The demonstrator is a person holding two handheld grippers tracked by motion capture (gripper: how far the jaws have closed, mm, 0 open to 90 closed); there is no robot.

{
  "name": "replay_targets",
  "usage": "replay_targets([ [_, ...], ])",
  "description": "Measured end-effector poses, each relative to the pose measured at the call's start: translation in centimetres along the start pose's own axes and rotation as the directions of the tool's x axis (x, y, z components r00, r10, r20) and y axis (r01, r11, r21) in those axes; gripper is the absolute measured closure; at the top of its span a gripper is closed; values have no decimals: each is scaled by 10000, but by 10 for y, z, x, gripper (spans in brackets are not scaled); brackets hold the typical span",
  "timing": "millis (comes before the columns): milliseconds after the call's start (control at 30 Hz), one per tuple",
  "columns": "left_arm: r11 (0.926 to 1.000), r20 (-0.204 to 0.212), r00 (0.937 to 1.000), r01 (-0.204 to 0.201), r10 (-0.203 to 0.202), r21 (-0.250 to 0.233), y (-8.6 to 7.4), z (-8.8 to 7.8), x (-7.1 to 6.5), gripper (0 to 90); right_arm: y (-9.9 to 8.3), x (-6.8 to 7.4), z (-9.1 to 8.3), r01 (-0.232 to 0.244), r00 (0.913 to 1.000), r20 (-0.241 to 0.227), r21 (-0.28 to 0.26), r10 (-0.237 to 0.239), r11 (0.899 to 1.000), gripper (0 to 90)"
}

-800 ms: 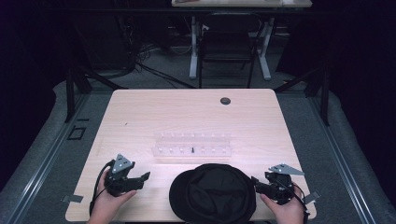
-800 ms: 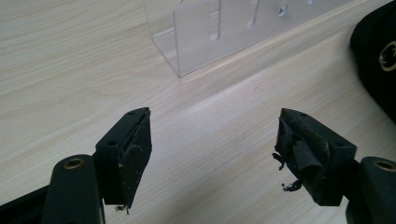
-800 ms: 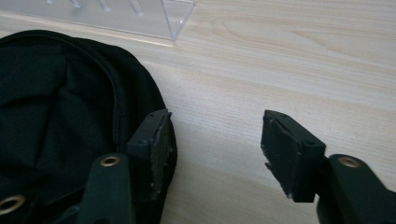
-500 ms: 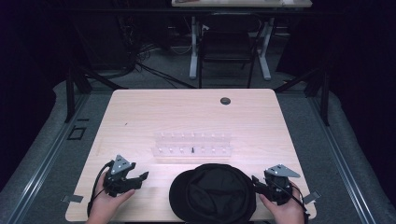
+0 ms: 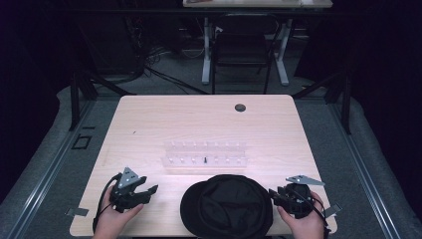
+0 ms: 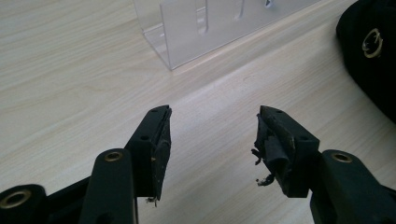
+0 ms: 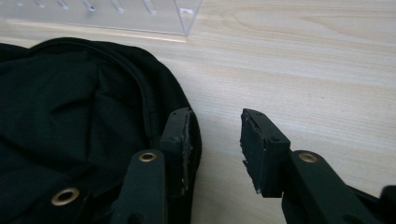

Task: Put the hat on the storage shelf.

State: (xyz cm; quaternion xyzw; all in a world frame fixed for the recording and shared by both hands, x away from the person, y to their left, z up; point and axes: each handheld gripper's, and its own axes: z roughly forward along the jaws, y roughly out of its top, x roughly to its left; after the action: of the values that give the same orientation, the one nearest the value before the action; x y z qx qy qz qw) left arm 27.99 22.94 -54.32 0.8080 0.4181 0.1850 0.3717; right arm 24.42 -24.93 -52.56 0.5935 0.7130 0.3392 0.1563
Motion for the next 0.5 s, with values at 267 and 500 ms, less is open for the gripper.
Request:
replay_targets([
  [267,9995,257,9993,269,-265,-151,4,-5,-1,489,-2,1,-5,-543,9978,-366,392,558,9978,627],
  [500,9991,396,9984,404,-398,-155,4,-6,-4,488,-2,2,-6,-663,9943,-786,719,719,9952,662],
])
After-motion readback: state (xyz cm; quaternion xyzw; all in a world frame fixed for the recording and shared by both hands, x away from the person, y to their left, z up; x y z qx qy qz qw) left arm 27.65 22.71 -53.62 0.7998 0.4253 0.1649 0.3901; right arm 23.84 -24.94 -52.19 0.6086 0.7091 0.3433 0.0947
